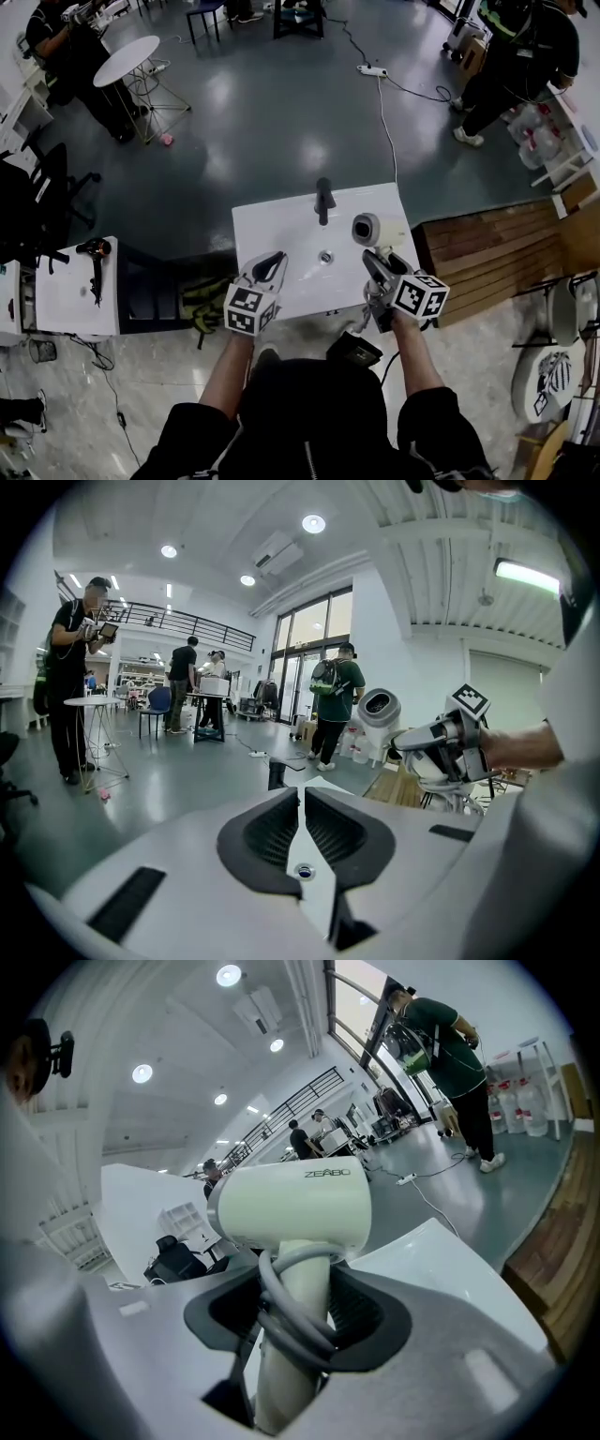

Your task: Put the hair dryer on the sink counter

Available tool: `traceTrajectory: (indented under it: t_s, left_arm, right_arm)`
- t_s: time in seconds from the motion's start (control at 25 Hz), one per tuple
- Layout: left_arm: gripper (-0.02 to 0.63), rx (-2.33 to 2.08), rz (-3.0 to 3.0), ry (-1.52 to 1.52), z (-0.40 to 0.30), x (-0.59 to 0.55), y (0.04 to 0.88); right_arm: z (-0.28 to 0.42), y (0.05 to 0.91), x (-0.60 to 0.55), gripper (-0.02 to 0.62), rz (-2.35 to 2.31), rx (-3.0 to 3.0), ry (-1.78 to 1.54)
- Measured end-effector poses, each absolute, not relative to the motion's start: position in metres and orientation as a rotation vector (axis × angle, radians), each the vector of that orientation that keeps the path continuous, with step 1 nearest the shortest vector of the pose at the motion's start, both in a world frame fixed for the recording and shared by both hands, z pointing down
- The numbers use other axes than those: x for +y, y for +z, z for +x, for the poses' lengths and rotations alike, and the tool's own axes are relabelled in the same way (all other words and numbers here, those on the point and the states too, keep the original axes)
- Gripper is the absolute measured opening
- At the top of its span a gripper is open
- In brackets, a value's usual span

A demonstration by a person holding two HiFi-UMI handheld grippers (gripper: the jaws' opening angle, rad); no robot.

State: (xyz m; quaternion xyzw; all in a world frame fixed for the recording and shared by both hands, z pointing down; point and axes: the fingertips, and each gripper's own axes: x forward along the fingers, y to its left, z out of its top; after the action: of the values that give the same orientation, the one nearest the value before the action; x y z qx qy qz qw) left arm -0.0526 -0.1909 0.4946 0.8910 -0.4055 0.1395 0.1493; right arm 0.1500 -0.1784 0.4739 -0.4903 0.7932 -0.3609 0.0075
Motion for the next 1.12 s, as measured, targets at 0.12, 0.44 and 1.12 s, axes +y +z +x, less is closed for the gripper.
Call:
traceTrajectory:
  t_s: [0.12, 0.44, 1.12]
  left_arm:
    - [0.028, -1.189, 2.544, 0.401, -0.036, -0.194, 0.493]
    - [0.028, -1.226, 2.505, 0.413, -0.001, -0.199, 0.501]
    - [0.028, -1.26, 2.431, 0.412, 0.05, -0.202, 0.524]
  right_arm:
    - [0.167, 0.473, -0.188, 0.202, -1.523, 2.504, -1.131]
    - [0.204, 0.486, -0.207, 0.202, -1.508, 2.555, -1.165]
    - [0.247, 0.504, -0.23, 0.202, -1.486, 2.638, -1.19]
